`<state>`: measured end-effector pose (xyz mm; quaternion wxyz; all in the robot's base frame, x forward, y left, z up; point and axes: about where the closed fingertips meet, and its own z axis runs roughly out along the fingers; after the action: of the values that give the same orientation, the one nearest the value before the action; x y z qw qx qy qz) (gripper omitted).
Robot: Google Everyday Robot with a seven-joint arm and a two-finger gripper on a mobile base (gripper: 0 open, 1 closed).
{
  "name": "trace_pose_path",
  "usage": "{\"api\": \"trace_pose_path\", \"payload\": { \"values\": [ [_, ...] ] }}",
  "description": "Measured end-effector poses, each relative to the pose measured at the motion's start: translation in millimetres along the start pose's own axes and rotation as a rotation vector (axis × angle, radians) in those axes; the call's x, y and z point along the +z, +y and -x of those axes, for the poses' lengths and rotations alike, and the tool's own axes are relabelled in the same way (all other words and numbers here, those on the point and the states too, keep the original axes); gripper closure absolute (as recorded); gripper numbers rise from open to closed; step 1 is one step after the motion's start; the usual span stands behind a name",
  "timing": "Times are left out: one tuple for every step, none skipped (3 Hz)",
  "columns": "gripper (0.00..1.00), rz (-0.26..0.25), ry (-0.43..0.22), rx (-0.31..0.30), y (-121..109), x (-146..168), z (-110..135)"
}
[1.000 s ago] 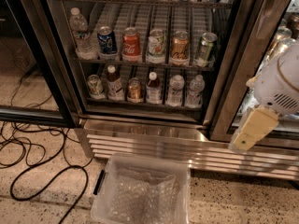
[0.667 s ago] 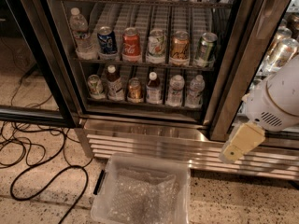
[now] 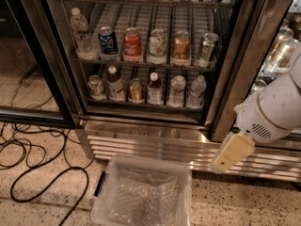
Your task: Pick water bottle from bottom shelf of fridge
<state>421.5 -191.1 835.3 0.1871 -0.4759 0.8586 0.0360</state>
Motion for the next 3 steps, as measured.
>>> {"api": "trace_pose_path", "payload": {
  "values": [
    [0.0,0.045,-0.056,0.104,10.9,45.8,5.6],
    [0.0,0.054,-0.111,0.243,5.4,79.2,9.8],
    [0.0,0.119,-0.105,0.392,3.6,112.1,14.5]
  ]
}}
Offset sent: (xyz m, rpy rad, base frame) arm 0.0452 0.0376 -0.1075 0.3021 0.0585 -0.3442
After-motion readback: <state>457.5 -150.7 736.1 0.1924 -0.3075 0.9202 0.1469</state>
